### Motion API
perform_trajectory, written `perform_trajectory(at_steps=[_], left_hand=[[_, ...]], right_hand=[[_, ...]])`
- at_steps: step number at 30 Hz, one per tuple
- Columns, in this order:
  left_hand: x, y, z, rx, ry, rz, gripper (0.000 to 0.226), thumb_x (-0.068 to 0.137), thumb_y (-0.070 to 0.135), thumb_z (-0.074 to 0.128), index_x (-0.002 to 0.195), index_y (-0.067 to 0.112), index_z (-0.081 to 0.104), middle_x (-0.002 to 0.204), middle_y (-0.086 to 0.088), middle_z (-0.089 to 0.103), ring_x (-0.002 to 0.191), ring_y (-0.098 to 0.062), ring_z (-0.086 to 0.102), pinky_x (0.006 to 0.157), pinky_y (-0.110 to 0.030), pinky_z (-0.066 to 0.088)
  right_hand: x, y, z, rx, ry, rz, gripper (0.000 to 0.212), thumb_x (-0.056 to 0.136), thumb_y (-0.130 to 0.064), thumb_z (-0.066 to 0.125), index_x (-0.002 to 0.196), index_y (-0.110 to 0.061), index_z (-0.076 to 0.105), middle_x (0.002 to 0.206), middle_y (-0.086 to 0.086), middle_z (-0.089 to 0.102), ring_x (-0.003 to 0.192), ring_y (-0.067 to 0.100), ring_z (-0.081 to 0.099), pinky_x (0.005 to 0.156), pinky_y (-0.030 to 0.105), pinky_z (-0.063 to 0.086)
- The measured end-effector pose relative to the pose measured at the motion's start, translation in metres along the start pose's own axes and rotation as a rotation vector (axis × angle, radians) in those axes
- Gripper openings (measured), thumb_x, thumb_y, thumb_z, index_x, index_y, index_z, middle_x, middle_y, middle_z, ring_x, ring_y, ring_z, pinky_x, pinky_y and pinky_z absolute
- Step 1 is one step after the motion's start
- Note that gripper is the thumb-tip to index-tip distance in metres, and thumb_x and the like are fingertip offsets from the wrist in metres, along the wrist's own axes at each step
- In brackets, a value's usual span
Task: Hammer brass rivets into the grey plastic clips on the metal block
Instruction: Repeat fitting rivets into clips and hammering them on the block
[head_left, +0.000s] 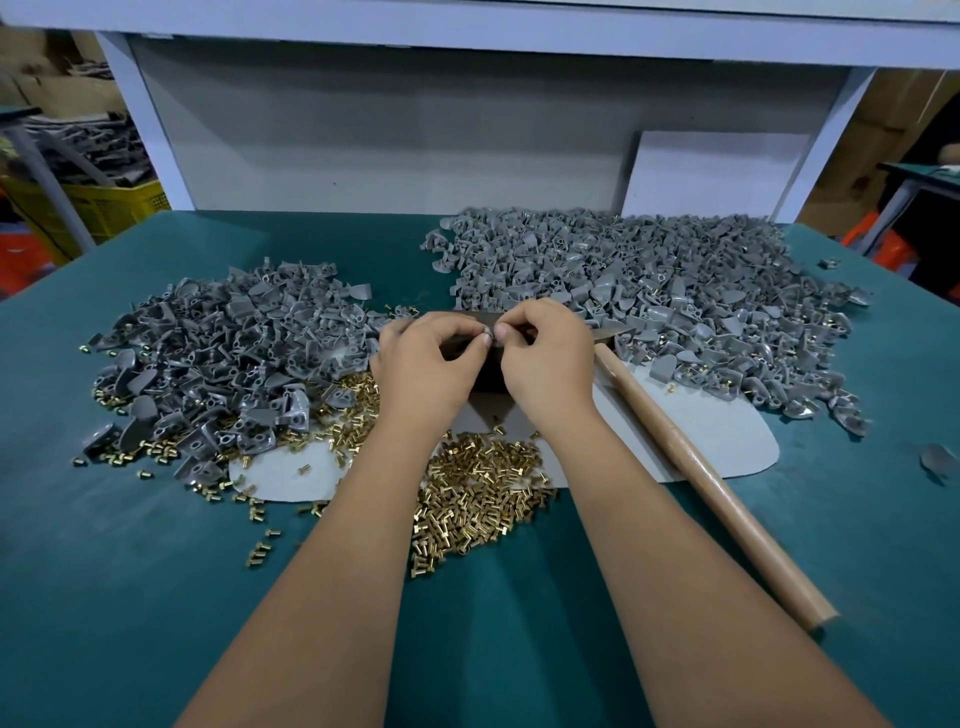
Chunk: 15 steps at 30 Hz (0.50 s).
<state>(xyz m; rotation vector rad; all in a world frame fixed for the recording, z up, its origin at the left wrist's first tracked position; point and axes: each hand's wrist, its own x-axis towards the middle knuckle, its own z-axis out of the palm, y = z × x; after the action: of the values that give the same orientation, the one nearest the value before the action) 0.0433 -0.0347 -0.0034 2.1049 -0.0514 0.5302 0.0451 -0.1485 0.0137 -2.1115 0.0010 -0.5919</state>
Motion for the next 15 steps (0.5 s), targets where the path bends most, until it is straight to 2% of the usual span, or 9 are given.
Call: perform_trajectory(at_steps=[5,9,15], left_hand=[[-0.0006,0.0006,-0.0002,0.006,0.004,-0.013,0.006,0.088,0.035,0.068,0.087,0.041,0.070,0.096,0.026,0.061,0.123,-0.020,0.038,0.103,-0.040,0.031],[-0.0009,0.0010,0.0003,0.003,0.007,-0.021,0.006,0.089,0.034,0.068,0.091,0.037,0.073,0.098,0.026,0.061,0.124,-0.021,0.037,0.104,-0.042,0.031],[-0.0010,0.0043,0.0015,0.027,-0.009,-0.035,0.009,0.092,0.033,0.065,0.095,0.036,0.073,0.112,0.020,0.066,0.125,-0.022,0.035,0.106,-0.046,0.030]], right_hand=[[-0.0012,0.0005,-0.0005,-0.021,0.008,-0.019,0.015,0.086,-0.006,0.062,0.074,-0.015,0.065,0.080,-0.009,0.055,0.083,0.010,0.049,0.069,0.022,0.030],[-0.0002,0.0010,0.0002,-0.057,0.013,-0.036,0.014,0.086,-0.008,0.062,0.075,-0.015,0.066,0.082,-0.007,0.057,0.084,0.011,0.049,0.070,0.024,0.032],[0.0029,-0.0017,0.0021,-0.141,0.005,-0.051,0.018,0.087,-0.011,0.062,0.071,-0.019,0.062,0.085,-0.005,0.059,0.089,0.017,0.053,0.071,0.028,0.039]])
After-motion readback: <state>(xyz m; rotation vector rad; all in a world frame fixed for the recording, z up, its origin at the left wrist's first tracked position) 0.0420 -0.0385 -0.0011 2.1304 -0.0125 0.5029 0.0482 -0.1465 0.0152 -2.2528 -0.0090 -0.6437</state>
